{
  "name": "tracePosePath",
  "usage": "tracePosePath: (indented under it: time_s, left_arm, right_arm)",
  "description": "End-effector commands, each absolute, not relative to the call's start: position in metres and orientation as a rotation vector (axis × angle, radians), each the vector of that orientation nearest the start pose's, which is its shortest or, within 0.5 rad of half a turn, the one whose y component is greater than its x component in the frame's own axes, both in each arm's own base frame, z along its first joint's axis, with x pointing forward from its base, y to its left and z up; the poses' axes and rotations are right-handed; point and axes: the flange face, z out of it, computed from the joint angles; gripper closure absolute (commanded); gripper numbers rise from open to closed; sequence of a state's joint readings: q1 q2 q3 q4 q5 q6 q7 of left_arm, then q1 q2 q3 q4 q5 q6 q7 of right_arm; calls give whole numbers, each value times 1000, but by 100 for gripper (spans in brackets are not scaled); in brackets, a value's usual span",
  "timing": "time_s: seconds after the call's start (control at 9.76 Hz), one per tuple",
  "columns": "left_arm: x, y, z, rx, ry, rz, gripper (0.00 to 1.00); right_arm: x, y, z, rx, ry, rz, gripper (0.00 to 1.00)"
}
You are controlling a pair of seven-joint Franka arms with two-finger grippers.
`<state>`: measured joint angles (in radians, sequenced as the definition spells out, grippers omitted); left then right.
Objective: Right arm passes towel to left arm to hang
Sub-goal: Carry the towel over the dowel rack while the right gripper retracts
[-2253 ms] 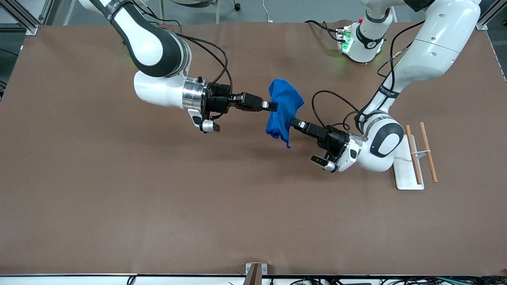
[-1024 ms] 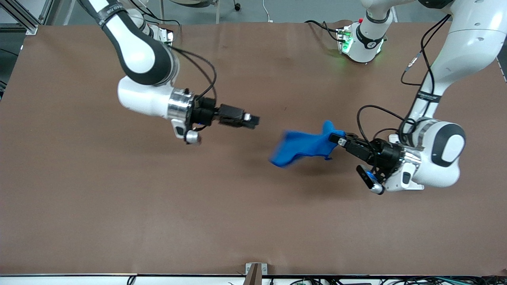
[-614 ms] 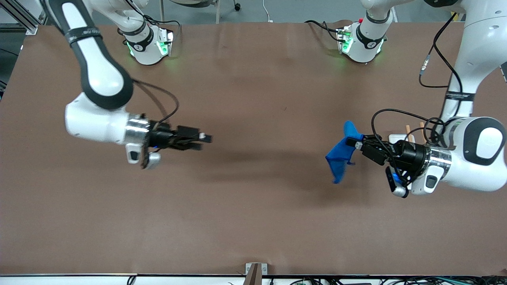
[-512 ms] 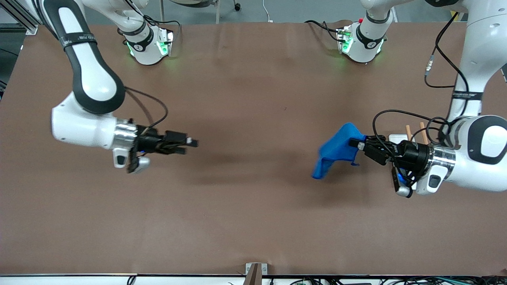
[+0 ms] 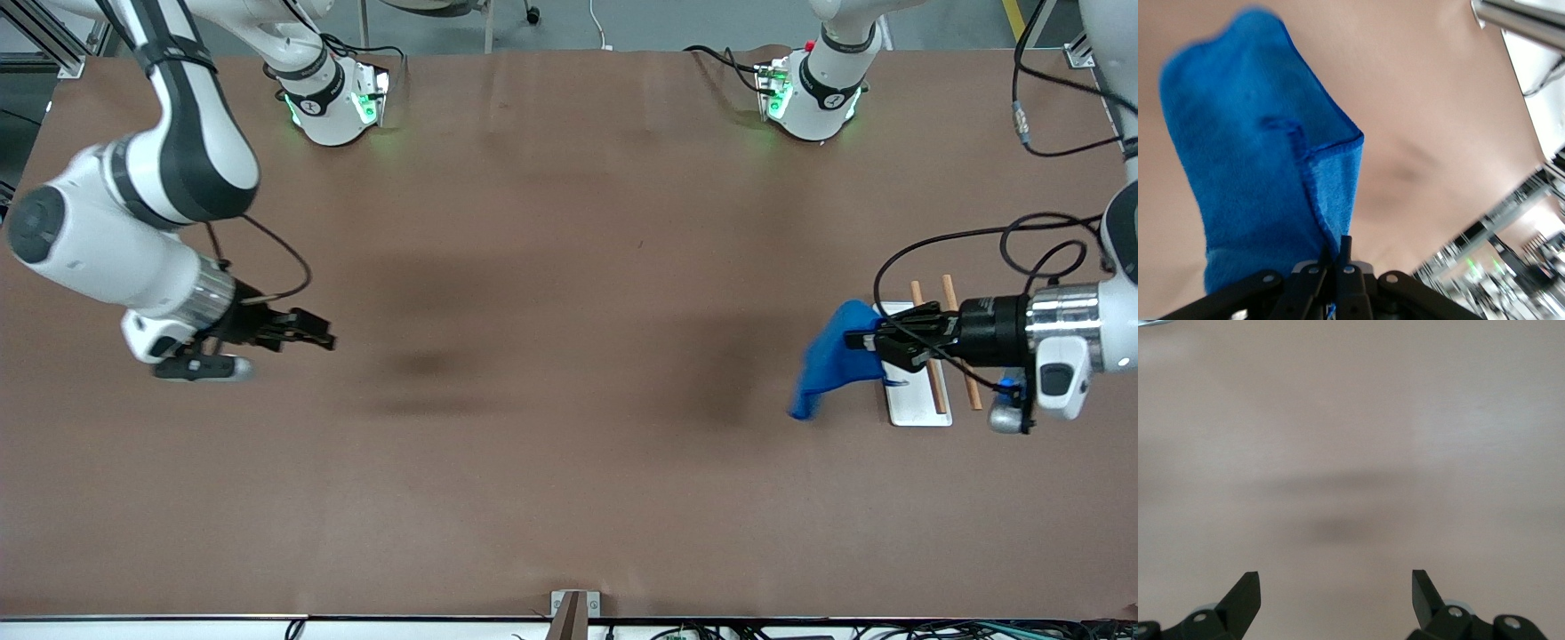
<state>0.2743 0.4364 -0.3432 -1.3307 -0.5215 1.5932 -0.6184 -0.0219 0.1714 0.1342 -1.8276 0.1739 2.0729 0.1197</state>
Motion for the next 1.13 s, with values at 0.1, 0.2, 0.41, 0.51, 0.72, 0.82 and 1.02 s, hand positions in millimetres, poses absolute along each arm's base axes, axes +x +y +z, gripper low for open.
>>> tracePosePath:
  time_s: [0.1,0.2,0.41,0.51,0.72,0.82,1.02]
  left_arm:
    - [663,-42,483,2607,969,-423,100]
    - [659,-44,471,2700,1079,-416,100]
    - [650,-45,462,2798,1127,-401,99]
    - [645,-41,454,2874,1144,-377,99]
    - [628,-37,442,2959,1154,-309,99]
    - [623,-35,435,2993,1152,-279,99]
    - [617,-15,427,3011,1131,-240,100]
  right_arm:
    - [584,-18,528,-3004,333,-199,0]
    - [572,-45,553,-3034,380,-159,0]
    - [544,-69,611,-3085,414,-69,0]
    - [532,-70,635,-3083,412,-66,0]
    - [521,-73,695,-3082,417,-126,0]
    - [523,-75,700,-3082,425,-115,0]
    - [532,-77,687,-3084,431,-77,0]
